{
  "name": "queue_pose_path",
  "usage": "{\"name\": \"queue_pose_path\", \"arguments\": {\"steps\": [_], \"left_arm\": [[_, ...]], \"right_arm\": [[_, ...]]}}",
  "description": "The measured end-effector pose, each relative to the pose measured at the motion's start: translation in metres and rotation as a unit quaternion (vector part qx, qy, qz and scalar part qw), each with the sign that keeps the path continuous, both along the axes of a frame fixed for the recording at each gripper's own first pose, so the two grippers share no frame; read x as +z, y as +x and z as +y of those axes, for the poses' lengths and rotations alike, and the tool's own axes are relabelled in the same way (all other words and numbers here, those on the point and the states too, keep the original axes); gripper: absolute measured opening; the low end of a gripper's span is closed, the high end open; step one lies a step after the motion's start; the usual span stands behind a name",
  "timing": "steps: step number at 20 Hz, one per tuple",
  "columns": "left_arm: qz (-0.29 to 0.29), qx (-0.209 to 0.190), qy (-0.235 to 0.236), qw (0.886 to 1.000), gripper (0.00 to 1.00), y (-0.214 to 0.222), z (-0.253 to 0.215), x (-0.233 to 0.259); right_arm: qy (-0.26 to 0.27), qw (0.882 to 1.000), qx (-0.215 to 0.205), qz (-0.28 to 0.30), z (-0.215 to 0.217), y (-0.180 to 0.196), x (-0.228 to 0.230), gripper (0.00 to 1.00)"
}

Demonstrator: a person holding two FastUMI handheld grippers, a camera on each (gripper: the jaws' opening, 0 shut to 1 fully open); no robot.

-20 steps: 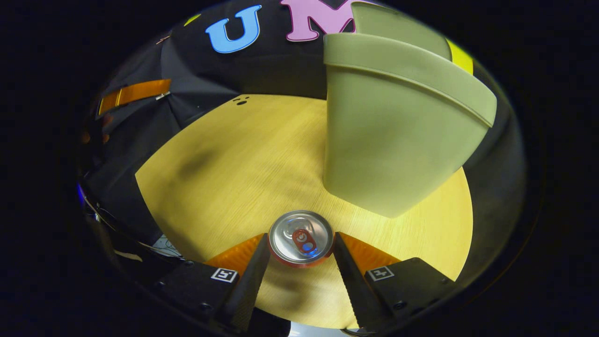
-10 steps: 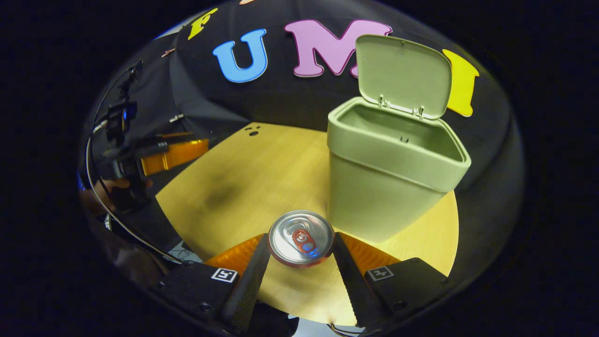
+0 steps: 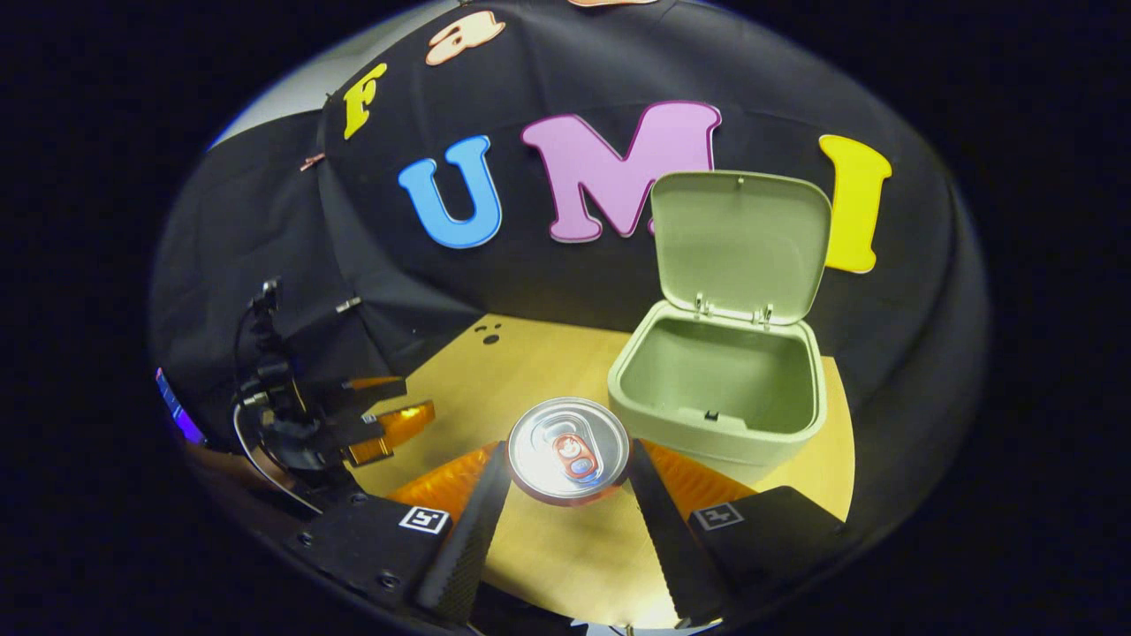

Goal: Press the lid of the desktop garbage bin to open it, pick up the crumpled paper on the desktop and throw it into the bin, then pick up the pop can on the desktop and drop it into the bin, and finally close the garbage bin lid.

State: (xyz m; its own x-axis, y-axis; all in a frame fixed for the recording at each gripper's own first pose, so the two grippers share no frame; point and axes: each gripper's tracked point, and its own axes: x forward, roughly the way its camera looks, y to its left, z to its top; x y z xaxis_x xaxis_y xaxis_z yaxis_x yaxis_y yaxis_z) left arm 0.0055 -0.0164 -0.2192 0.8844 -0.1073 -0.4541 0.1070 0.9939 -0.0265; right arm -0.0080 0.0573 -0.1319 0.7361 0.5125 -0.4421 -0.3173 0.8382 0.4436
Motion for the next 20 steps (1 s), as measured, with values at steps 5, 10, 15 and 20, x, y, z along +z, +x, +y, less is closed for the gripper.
{"name": "queue_pose_path", "arguments": {"steps": [5, 10, 15, 20], "left_arm": [[0.000, 0.005, 0.000, 1.000, 0.94, -0.003, 0.004, -0.001], [0.003, 0.010, 0.000, 1.000, 0.94, -0.006, 0.006, -0.002], [0.006, 0.013, 0.004, 1.000, 0.94, -0.011, 0.011, -0.003], [0.013, 0.021, 0.007, 1.000, 0.94, -0.013, 0.016, -0.007]], "right_arm": [[-0.003, 0.999, -0.033, -0.044, -0.024, 0.041, 0.025, 0.84], [-0.025, 0.996, -0.064, -0.056, -0.046, 0.077, 0.019, 0.84], [-0.056, 0.995, -0.081, -0.036, -0.057, 0.102, -0.013, 0.84], [-0.076, 0.994, -0.080, 0.015, -0.054, 0.126, -0.058, 0.84]]}}
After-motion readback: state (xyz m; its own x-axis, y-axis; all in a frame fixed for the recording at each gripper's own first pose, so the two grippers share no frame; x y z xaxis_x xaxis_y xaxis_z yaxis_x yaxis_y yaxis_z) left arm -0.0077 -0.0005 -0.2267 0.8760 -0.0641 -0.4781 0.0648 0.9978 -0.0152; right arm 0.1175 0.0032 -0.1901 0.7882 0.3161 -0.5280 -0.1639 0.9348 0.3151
